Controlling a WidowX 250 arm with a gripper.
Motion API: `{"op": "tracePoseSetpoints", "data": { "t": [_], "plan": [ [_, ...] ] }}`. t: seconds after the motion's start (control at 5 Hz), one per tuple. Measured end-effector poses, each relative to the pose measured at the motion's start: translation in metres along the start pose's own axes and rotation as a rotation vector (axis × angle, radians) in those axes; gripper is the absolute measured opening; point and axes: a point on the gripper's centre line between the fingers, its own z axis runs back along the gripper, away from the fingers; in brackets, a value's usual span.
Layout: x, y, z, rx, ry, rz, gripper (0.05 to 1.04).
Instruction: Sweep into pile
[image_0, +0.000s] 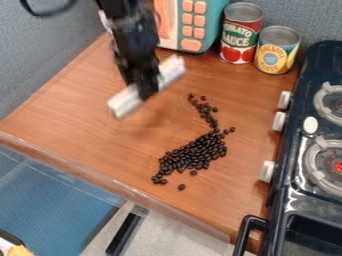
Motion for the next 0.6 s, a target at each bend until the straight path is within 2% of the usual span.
{"op": "tracePoseSetpoints", "data": {
  "t": [0.2,0.4,0.6],
  "plan": [
    [0.007,0.026,-0.017,0.011,0.051,0.018,0.375],
    [0.025,0.03,-0.035,0.038,0.102,-0.043,0.375],
    [0.046,0.019,-0.052,0.091,0.131,-0.19,0.375]
  ]
}}
